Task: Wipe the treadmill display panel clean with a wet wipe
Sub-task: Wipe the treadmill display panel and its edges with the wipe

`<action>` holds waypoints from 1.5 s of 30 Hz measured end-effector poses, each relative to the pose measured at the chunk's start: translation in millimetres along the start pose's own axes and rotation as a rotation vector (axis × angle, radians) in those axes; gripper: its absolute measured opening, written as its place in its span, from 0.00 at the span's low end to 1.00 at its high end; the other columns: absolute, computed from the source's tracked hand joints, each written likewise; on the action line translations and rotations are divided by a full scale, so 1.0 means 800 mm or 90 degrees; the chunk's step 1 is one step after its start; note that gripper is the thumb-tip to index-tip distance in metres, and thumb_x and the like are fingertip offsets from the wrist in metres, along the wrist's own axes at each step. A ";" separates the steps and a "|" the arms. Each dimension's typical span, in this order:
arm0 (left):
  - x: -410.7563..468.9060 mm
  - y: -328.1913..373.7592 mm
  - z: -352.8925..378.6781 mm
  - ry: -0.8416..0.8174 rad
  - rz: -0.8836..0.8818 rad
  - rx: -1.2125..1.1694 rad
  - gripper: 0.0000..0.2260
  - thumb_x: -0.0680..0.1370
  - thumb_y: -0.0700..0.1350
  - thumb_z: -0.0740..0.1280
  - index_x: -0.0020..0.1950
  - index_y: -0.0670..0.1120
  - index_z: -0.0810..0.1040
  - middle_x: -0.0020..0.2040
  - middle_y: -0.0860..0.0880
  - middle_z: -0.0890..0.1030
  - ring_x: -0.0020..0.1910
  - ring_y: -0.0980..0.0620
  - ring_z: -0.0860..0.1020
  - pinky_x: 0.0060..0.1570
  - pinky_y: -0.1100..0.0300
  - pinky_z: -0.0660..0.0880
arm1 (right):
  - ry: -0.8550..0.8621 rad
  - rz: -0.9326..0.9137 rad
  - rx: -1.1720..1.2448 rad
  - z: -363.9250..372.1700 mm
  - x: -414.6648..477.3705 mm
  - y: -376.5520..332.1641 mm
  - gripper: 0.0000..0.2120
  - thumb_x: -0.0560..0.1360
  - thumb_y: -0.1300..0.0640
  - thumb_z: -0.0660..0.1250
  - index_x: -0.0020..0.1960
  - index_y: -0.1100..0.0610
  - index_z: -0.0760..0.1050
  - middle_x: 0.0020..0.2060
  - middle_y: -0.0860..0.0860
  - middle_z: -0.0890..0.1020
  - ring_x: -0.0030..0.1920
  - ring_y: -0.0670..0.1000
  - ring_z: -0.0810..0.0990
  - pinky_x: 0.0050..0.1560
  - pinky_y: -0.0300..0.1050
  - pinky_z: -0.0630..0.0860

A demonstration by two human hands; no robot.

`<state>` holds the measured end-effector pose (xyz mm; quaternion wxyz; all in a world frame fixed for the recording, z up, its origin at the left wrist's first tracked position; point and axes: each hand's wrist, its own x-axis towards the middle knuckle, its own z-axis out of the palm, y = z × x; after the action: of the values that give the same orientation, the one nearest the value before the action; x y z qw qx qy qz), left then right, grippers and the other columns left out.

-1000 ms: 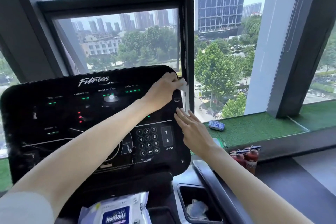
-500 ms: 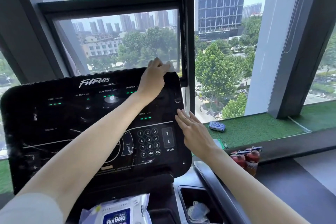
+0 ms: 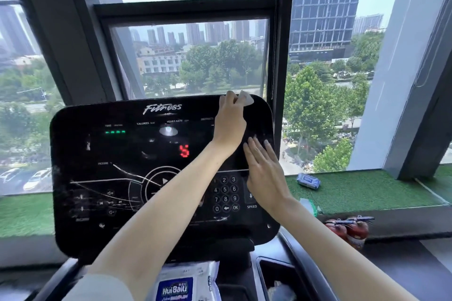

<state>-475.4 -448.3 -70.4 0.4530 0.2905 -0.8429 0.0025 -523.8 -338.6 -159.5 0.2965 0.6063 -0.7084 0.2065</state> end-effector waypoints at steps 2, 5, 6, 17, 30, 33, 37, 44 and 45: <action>-0.002 -0.022 -0.017 0.028 -0.023 -0.008 0.24 0.73 0.27 0.57 0.67 0.44 0.71 0.53 0.46 0.69 0.55 0.51 0.66 0.44 0.66 0.65 | 0.004 -0.016 0.018 0.003 0.013 -0.021 0.33 0.62 0.70 0.67 0.67 0.69 0.67 0.66 0.64 0.71 0.69 0.60 0.67 0.71 0.58 0.60; -0.003 -0.064 -0.046 0.047 -0.056 0.014 0.25 0.72 0.26 0.57 0.65 0.45 0.72 0.51 0.47 0.68 0.54 0.51 0.66 0.44 0.65 0.67 | 0.013 -0.041 0.032 0.004 0.032 -0.060 0.33 0.62 0.70 0.68 0.67 0.70 0.67 0.66 0.66 0.71 0.68 0.61 0.68 0.69 0.59 0.63; -0.004 -0.080 -0.056 0.049 -0.070 0.025 0.25 0.72 0.26 0.57 0.65 0.45 0.71 0.51 0.47 0.68 0.53 0.51 0.66 0.43 0.65 0.67 | 0.016 -0.051 0.033 0.004 0.040 -0.075 0.33 0.61 0.70 0.68 0.67 0.71 0.67 0.66 0.66 0.71 0.68 0.61 0.68 0.68 0.59 0.64; -0.042 -0.255 -0.182 0.147 -0.188 0.041 0.19 0.73 0.25 0.57 0.57 0.42 0.77 0.48 0.47 0.70 0.50 0.52 0.68 0.50 0.65 0.68 | 0.016 -0.122 0.076 0.029 0.099 -0.241 0.37 0.59 0.70 0.70 0.67 0.71 0.66 0.66 0.67 0.69 0.69 0.62 0.67 0.69 0.59 0.62; -0.112 -0.408 -0.270 0.077 -0.117 0.092 0.17 0.74 0.27 0.59 0.54 0.42 0.81 0.43 0.51 0.75 0.47 0.51 0.73 0.44 0.55 0.75 | -0.045 -0.123 0.069 0.070 0.075 -0.362 0.37 0.60 0.72 0.66 0.69 0.70 0.63 0.68 0.66 0.67 0.70 0.61 0.64 0.71 0.56 0.57; -0.154 -0.422 -0.274 0.032 -0.038 0.112 0.15 0.73 0.27 0.62 0.52 0.42 0.82 0.44 0.50 0.78 0.46 0.49 0.75 0.40 0.52 0.77 | -0.055 -0.112 0.084 0.081 0.059 -0.383 0.37 0.62 0.73 0.63 0.71 0.70 0.61 0.70 0.65 0.64 0.72 0.61 0.61 0.72 0.56 0.56; -0.242 -0.432 -0.262 -0.033 0.054 0.134 0.13 0.71 0.28 0.65 0.49 0.42 0.82 0.44 0.48 0.79 0.45 0.50 0.75 0.32 0.51 0.78 | -0.077 -0.111 0.107 0.096 0.026 -0.411 0.36 0.63 0.74 0.58 0.72 0.69 0.59 0.72 0.64 0.62 0.73 0.59 0.58 0.73 0.55 0.56; -0.385 -0.445 -0.222 -0.071 0.108 0.084 0.17 0.73 0.33 0.58 0.56 0.44 0.80 0.44 0.51 0.73 0.44 0.50 0.71 0.27 0.53 0.77 | -0.137 -0.169 0.094 0.121 -0.039 -0.436 0.32 0.67 0.68 0.44 0.71 0.68 0.61 0.71 0.62 0.65 0.72 0.58 0.61 0.72 0.52 0.48; -0.396 -0.443 -0.219 -0.080 0.120 0.082 0.18 0.73 0.33 0.57 0.57 0.44 0.79 0.45 0.51 0.72 0.43 0.50 0.71 0.27 0.53 0.77 | -0.141 -0.171 0.094 0.122 -0.046 -0.438 0.31 0.67 0.68 0.44 0.70 0.68 0.63 0.70 0.62 0.66 0.72 0.58 0.63 0.72 0.52 0.49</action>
<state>-33.8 -541.4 -301.2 0.3772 0.2377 -0.8914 0.0812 -193.2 -438.2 -279.4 0.1967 0.7343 -0.6325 0.1485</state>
